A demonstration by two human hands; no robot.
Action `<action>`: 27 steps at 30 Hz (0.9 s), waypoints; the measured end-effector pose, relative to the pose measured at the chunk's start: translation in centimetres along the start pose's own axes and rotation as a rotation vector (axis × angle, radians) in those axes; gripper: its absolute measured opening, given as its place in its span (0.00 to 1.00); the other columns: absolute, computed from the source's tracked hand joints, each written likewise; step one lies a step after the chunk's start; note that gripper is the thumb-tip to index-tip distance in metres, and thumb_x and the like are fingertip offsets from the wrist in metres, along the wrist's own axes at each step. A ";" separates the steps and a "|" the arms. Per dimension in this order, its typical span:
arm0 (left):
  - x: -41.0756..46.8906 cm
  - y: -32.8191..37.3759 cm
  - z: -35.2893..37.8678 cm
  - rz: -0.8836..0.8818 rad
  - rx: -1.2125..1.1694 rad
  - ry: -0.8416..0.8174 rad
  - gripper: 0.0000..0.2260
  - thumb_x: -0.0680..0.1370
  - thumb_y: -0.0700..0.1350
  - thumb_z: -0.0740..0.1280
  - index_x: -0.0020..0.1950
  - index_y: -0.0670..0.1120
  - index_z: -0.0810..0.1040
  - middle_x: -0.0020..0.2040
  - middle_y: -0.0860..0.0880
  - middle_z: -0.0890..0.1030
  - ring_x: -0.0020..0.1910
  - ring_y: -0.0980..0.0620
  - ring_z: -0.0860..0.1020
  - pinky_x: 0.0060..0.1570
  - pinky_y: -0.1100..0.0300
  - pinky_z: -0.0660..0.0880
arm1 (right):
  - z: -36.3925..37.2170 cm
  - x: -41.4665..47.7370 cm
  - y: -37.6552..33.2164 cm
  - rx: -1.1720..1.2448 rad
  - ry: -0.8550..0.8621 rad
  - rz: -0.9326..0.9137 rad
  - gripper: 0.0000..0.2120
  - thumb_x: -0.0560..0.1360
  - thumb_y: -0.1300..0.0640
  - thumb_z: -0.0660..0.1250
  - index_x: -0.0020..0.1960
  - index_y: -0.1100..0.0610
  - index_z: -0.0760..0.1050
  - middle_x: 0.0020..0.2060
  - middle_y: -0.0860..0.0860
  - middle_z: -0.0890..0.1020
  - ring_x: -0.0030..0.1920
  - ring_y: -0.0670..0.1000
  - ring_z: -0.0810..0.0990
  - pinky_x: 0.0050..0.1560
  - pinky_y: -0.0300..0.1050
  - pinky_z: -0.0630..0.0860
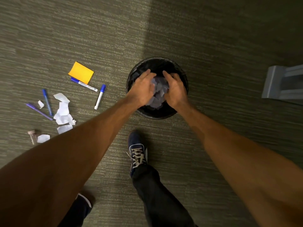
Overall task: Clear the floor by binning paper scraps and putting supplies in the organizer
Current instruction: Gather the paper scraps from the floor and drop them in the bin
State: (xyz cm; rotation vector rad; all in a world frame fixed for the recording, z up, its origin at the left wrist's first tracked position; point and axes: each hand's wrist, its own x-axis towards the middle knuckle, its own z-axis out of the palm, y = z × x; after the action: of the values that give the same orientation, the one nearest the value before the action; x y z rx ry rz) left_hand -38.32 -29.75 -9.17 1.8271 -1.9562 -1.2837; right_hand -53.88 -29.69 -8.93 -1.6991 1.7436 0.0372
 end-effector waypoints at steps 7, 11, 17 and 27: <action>-4.5 1.3 -3.0 0.029 -0.061 0.157 0.24 0.82 0.46 0.64 0.76 0.40 0.66 0.79 0.42 0.64 0.77 0.46 0.64 0.75 0.57 0.60 | -2.0 -3.0 -2.3 0.017 0.021 -0.117 0.32 0.73 0.67 0.66 0.77 0.61 0.64 0.72 0.59 0.68 0.72 0.57 0.69 0.71 0.50 0.69; -7.9 1.5 -5.6 0.000 -0.079 0.276 0.23 0.80 0.44 0.65 0.74 0.37 0.69 0.76 0.38 0.67 0.75 0.42 0.67 0.73 0.61 0.59 | -3.4 -5.1 -5.6 0.088 0.125 -0.201 0.30 0.70 0.64 0.64 0.72 0.61 0.70 0.66 0.60 0.72 0.66 0.59 0.74 0.67 0.52 0.73; -14.9 -1.9 -9.3 -0.161 -0.089 0.385 0.24 0.79 0.46 0.66 0.73 0.37 0.69 0.75 0.37 0.67 0.74 0.40 0.68 0.72 0.51 0.66 | -3.1 -7.4 -12.5 0.114 0.098 -0.299 0.25 0.73 0.69 0.62 0.70 0.59 0.72 0.64 0.59 0.72 0.60 0.59 0.78 0.63 0.56 0.75; -27.5 -14.2 -9.9 -0.499 -0.121 0.409 0.34 0.74 0.46 0.74 0.75 0.37 0.65 0.75 0.34 0.64 0.74 0.34 0.65 0.69 0.38 0.68 | 5.7 -8.6 -22.8 0.122 -0.154 -0.478 0.34 0.68 0.62 0.74 0.73 0.60 0.68 0.65 0.59 0.69 0.62 0.55 0.74 0.65 0.46 0.71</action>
State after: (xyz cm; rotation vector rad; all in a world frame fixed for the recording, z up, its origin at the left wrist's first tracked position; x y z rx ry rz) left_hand -15.14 -8.32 -1.24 2.3709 -1.2333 -0.9937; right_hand -31.85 -22.75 0.83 -1.9214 1.1717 -0.1464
